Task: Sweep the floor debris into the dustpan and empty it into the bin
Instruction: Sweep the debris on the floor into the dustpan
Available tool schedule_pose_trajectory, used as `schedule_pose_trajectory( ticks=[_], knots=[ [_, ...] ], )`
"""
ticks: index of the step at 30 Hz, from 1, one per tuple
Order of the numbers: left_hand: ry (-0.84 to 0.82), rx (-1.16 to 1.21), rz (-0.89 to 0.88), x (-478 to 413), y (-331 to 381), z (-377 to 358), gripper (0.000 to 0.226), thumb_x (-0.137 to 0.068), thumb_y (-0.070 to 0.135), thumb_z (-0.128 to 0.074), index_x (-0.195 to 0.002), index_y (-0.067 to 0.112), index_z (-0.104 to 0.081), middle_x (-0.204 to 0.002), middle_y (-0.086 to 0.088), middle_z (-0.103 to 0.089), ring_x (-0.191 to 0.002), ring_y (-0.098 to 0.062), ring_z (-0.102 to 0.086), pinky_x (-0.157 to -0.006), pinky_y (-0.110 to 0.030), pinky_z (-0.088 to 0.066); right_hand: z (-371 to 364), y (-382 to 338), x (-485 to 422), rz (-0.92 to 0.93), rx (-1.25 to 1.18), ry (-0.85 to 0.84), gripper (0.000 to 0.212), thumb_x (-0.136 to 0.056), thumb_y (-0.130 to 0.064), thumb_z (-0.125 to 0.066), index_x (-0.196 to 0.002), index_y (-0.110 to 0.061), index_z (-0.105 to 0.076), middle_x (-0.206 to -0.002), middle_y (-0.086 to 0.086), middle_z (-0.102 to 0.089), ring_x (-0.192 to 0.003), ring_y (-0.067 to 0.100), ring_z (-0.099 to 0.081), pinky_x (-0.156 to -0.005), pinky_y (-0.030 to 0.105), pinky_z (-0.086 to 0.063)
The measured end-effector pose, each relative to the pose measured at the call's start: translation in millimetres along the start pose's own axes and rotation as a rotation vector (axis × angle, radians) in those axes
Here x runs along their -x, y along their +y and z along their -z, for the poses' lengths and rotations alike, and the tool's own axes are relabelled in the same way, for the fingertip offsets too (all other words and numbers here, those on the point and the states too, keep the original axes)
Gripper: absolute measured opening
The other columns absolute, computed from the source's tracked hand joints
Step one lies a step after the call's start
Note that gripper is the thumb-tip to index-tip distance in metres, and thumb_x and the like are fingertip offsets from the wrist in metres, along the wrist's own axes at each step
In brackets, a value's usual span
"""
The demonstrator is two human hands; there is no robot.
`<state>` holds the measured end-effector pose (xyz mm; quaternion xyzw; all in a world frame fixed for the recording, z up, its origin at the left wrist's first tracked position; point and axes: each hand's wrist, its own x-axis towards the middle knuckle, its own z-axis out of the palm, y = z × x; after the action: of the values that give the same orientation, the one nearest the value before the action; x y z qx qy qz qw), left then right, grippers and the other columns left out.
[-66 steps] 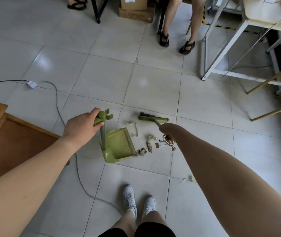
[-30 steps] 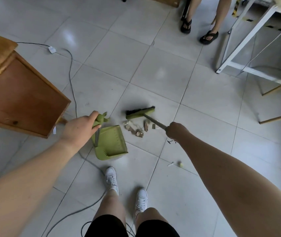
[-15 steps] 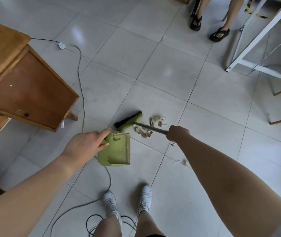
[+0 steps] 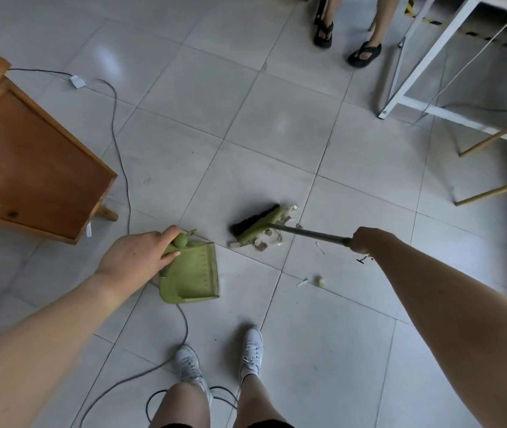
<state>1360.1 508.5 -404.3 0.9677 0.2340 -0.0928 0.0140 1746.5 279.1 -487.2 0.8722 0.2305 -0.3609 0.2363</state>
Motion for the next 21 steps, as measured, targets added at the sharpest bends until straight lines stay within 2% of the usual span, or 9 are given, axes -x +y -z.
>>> schedule_pose_trajectory(
  ticks=[2,4,8,10,12,14,16,17,21],
  knots=[
    [0.008,-0.001,-0.005,-5,4,1,0.034,-0.082,0.033,-0.072,-0.105,0.013,-0.055,-0.059,-0.003,-0.059,-0.037,-0.023,-0.039,-0.040,-0.017,-0.008,-8,15,0,-0.032,-0.058,-0.026,0.017,-0.092,-0.025,-0.048,-0.082,-0.012,-0.053,-0.079,0.004,-0.063,-0.081,0.023,-0.068,-0.084,0.032,-0.055],
    [0.020,-0.004,-0.024,-12,12,2,0.034,-0.084,0.035,-0.069,-0.106,0.013,-0.054,-0.060,-0.003,-0.059,-0.040,-0.021,-0.033,-0.039,-0.019,-0.010,-18,33,4,-0.067,-0.095,-0.053,0.018,-0.093,-0.024,-0.048,-0.086,-0.009,-0.055,-0.079,0.006,-0.062,-0.077,0.025,-0.066,-0.081,0.032,-0.053],
    [0.029,0.011,-0.073,-27,32,6,0.032,-0.087,0.036,-0.066,-0.106,0.015,-0.051,-0.061,-0.002,-0.060,-0.041,-0.021,-0.035,-0.038,-0.020,-0.018,-45,70,17,-0.129,-0.154,-0.118,0.022,-0.096,-0.026,-0.046,-0.097,-0.006,-0.054,-0.083,0.007,-0.062,-0.076,0.024,-0.061,-0.077,0.032,-0.049],
    [0.020,0.007,-0.105,-32,43,7,0.034,-0.082,0.033,-0.071,-0.102,0.014,-0.052,-0.057,-0.002,-0.059,-0.038,-0.021,-0.033,-0.038,-0.018,-0.016,-58,88,24,-0.142,-0.153,-0.130,0.026,-0.098,-0.029,-0.044,-0.103,-0.006,-0.055,-0.079,0.004,-0.061,-0.070,0.019,-0.059,-0.082,0.032,-0.048],
    [0.017,0.006,-0.136,-35,54,8,0.035,-0.079,0.031,-0.075,-0.099,0.014,-0.051,-0.055,-0.003,-0.058,-0.035,-0.023,-0.036,-0.039,-0.017,-0.013,-68,102,30,-0.149,-0.176,-0.129,0.032,-0.099,-0.032,-0.043,-0.107,-0.006,-0.058,-0.073,0.002,-0.058,-0.065,0.017,-0.057,-0.080,0.030,-0.046],
    [0.030,0.013,-0.162,-39,64,8,0.036,-0.082,0.033,-0.072,-0.101,0.017,-0.046,-0.059,-0.003,-0.061,-0.037,-0.024,-0.040,-0.039,-0.017,-0.014,-72,109,37,-0.142,-0.260,-0.142,0.030,-0.098,-0.031,-0.045,-0.099,-0.004,-0.059,-0.070,0.003,-0.055,-0.065,0.021,-0.055,-0.069,0.029,-0.045],
    [0.041,0.010,-0.188,-43,74,9,0.035,-0.082,0.033,-0.071,-0.101,0.018,-0.046,-0.059,-0.002,-0.061,-0.038,-0.022,-0.034,-0.040,-0.016,-0.011,-68,114,43,-0.144,-0.446,-0.153,0.028,-0.095,-0.029,-0.051,-0.079,-0.007,-0.051,-0.058,0.006,-0.047,-0.048,0.019,-0.045,-0.048,0.022,-0.037],
    [0.040,0.001,-0.198,-45,78,10,0.035,-0.082,0.033,-0.071,-0.101,0.017,-0.047,-0.059,-0.001,-0.060,-0.039,-0.021,-0.033,-0.039,-0.016,-0.011,-64,116,45,-0.152,-0.518,-0.171,0.030,-0.094,-0.029,-0.051,-0.072,-0.009,-0.043,-0.053,0.007,-0.042,-0.042,0.016,-0.037,-0.044,0.019,-0.031],
    [0.038,-0.010,-0.196,-54,89,13,0.030,-0.088,0.038,-0.062,-0.104,0.017,-0.048,-0.065,-0.001,-0.062,-0.043,-0.024,-0.044,-0.039,-0.022,-0.022,-41,122,54,-0.206,-0.711,-0.282,0.026,-0.097,-0.018,-0.037,-0.072,-0.013,-0.034,-0.053,0.006,-0.034,-0.044,0.014,-0.027,-0.047,0.023,-0.024]
  ],
)
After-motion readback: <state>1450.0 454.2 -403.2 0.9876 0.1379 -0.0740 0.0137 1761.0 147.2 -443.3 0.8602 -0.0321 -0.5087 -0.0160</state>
